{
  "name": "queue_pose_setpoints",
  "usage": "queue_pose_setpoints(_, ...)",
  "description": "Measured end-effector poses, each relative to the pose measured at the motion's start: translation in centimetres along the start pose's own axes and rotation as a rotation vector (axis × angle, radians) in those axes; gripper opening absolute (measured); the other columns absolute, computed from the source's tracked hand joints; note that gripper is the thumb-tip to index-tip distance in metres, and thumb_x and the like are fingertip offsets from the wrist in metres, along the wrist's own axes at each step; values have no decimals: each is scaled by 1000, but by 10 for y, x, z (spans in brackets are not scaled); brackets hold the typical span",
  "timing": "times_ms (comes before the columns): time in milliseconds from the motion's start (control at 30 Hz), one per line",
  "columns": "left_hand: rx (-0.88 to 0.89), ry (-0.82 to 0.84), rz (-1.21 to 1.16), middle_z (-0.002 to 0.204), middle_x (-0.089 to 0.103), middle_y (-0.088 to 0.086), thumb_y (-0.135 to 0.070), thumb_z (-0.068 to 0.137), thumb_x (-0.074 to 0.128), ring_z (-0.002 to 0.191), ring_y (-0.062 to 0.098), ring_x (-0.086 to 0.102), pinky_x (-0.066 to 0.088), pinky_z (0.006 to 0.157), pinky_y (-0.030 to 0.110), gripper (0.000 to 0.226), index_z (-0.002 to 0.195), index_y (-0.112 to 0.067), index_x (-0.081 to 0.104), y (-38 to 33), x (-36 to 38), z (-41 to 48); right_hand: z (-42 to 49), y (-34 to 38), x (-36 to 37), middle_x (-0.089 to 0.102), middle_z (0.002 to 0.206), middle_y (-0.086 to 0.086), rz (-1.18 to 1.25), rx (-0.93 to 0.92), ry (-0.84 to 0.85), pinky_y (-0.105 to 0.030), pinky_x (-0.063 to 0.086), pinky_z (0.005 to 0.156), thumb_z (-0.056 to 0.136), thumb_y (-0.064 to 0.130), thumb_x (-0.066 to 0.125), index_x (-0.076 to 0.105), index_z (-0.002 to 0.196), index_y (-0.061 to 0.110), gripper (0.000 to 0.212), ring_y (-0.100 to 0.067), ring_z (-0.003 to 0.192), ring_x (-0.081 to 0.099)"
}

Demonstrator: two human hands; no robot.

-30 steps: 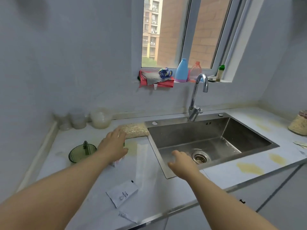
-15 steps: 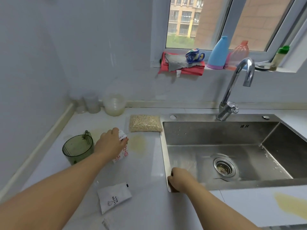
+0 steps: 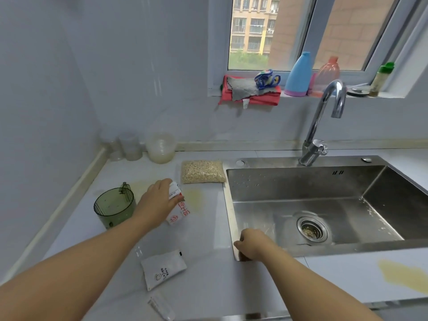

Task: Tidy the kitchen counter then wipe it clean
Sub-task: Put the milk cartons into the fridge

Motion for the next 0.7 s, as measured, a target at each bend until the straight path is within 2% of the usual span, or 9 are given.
queue_pose_setpoints(133,135,-2,-56,128,47,9,-39,92,53,117,24,43,36,92,32,53,134,-10,39,-32,-12,-6,-20,0,-19,62,117,-12,47,2,-98,-28,43,78,94,25,43,58,114,4,33,-27,108,59)
queue_pose_setpoints(267,227,28,-90,132,42,8,-38,93,52,120,23,43,37,95,32,53,136,-10,38,-73,-14,-14,-53,-9,-30,62,117,-14,91,11,-152,-33,46,89,94,25,43,59,116,3,35,-29,110,56)
queue_pose_setpoints(333,280,41,-115,131,42,9,-38,92,53,119,23,43,38,93,31,51,134,-10,40,-95,-10,-21,-73,-23,-32,63,114,-15,130,45,-191,-32,45,82,94,25,44,61,108,1,32,-30,106,56)
queue_pose_setpoints(400,318,62,-147,128,44,8,-37,92,53,113,22,45,37,88,29,47,131,-11,42,-119,-2,-30,-94,-42,-31,62,104,-14,182,80,-228,-28,38,74,94,26,44,59,88,8,24,-28,96,54)
queue_pose_setpoints(433,338,83,-157,126,44,8,-37,93,53,109,21,46,38,84,27,46,130,-13,43,-133,2,-35,-106,-54,-30,60,100,-13,217,113,-249,-26,37,73,94,26,44,58,85,11,23,-26,95,54)
queue_pose_setpoints(533,407,157,-165,119,48,6,-41,92,53,94,17,50,42,73,28,39,121,-16,47,-180,18,-53,-147,-95,-27,62,106,-12,307,218,-346,-25,37,73,94,27,44,61,99,6,27,-26,100,57)
queue_pose_setpoints(600,413,199,-158,112,52,6,-41,91,54,90,17,54,46,68,28,33,113,-17,49,-199,27,-61,-163,-113,-26,63,115,-13,350,262,-370,-29,43,79,94,27,45,62,108,0,34,-27,108,57)
queue_pose_setpoints(667,450,241,-156,109,54,6,-42,91,54,89,18,57,53,72,29,30,108,-18,49,-230,41,-75,-187,-141,-27,63,116,-19,393,308,-405,-36,46,89,95,25,46,60,111,-5,37,-31,109,57)
queue_pose_setpoints(700,476,254,-149,109,53,5,-43,90,54,90,18,57,55,75,31,30,107,-19,48,-245,47,-82,-195,-155,-27,63,109,-22,428,330,-412,-37,47,86,95,23,46,60,110,-8,37,-32,101,59)
Point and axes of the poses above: each hand's wrist, its own z-axis towards the middle knuckle, its own x-axis out of the palm, y = z × x, the point moved 4 cm from there along z, towards the middle knuckle
